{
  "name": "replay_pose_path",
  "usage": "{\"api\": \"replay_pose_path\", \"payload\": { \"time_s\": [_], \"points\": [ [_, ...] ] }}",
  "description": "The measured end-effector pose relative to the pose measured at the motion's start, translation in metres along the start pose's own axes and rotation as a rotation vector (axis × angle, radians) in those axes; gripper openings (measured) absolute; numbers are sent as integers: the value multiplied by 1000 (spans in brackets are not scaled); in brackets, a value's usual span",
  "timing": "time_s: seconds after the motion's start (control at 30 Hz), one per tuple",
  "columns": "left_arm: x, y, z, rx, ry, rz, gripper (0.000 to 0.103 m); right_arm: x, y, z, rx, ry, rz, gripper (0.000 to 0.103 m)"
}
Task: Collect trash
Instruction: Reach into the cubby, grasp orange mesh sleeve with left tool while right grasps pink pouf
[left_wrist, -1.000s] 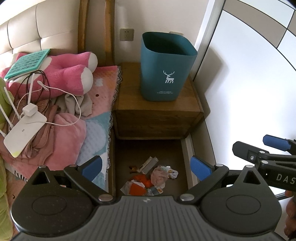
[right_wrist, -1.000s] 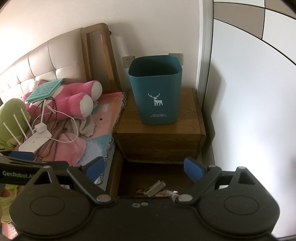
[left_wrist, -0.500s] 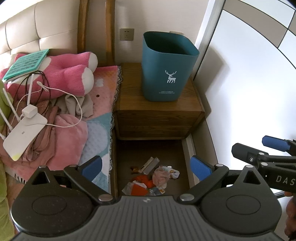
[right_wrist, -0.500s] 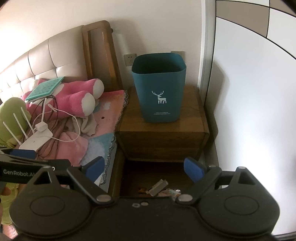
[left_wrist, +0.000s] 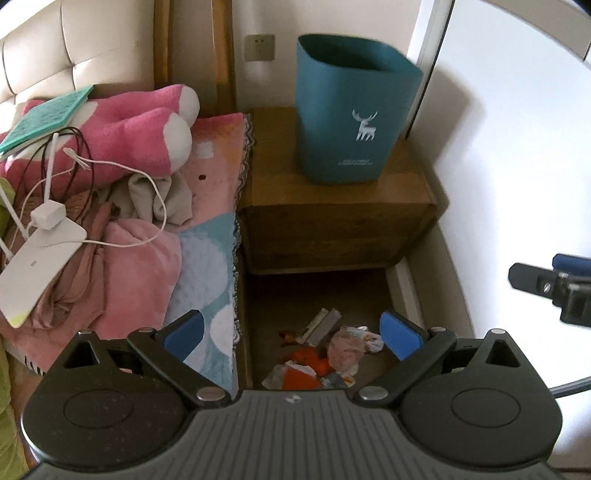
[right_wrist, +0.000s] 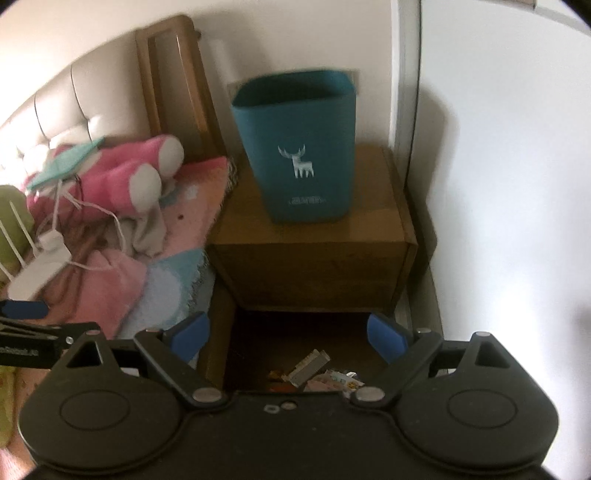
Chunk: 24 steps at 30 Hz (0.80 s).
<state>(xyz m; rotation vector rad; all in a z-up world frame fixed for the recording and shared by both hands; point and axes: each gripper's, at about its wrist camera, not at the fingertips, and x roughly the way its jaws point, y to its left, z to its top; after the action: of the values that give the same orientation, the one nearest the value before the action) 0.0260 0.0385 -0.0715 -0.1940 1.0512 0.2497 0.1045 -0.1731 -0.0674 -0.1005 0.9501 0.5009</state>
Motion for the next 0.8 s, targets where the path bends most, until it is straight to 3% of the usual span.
{"api": "replay_pose_path", "payload": {
  "time_s": [0.17,0.57,0.8],
  "points": [
    [63,-12,-20,-39,11,50,102,73,-34,-14,-48,93,23,91],
    [262,-48,-98,-115,183,48,102,261,-68,-94,-180,295,49,91],
    [376,-55,-162,-36,252,56,102,362,-74,-155,-284,373,76,91]
  ]
}}
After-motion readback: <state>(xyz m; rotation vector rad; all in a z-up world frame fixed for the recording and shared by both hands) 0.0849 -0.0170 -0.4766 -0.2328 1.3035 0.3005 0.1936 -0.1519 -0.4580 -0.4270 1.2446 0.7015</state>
